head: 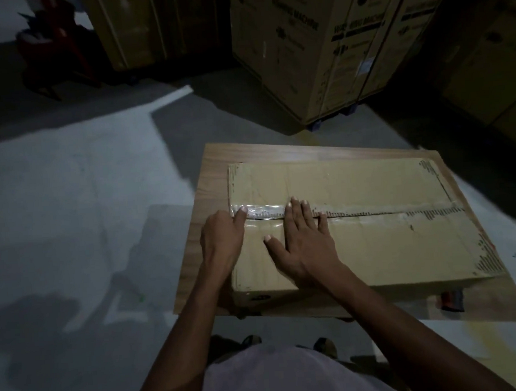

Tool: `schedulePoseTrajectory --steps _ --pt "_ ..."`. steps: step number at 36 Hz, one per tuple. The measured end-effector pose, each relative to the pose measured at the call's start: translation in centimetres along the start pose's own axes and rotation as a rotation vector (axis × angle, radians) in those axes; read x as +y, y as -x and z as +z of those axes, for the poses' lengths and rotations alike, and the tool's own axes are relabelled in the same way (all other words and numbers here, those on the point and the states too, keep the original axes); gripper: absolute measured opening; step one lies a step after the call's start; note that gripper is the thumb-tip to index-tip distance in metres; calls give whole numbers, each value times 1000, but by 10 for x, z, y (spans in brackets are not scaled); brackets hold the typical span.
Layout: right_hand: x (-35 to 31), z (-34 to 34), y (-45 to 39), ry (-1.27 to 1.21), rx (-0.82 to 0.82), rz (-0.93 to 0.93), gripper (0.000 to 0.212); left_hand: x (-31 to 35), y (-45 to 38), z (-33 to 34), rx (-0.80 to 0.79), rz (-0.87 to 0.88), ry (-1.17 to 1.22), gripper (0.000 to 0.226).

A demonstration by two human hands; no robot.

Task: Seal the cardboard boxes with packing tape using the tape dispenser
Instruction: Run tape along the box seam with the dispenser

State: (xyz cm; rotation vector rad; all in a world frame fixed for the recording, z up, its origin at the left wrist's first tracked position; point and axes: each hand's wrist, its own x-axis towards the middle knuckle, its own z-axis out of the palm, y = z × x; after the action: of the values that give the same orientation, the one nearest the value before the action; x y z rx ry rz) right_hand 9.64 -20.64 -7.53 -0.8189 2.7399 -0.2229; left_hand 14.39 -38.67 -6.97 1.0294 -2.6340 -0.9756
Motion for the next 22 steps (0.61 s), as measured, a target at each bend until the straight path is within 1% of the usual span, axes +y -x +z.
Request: schedulePoseTrajectory --steps 3,8,11,13,16,20,22 --pt "-1 2 1 5 13 9 94 -6 -4 1 -31 13 37 59" --pt "-1 3 4 -38 75 -34 89 -10 -3 5 0 14 56 58" --pt "-2 1 2 -20 67 -47 84 -9 -1 6 33 -21 35 57" --pt "-3 0 1 -8 64 -37 85 -10 1 6 45 -46 59 59" --pt "-4 0 1 -4 61 -15 87 -14 6 8 10 -52 111 62" --pt "-5 1 1 4 50 5 86 -16 5 7 -53 12 193 45" --pt "-5 2 1 -1 52 9 86 -15 5 7 -38 36 185 43"
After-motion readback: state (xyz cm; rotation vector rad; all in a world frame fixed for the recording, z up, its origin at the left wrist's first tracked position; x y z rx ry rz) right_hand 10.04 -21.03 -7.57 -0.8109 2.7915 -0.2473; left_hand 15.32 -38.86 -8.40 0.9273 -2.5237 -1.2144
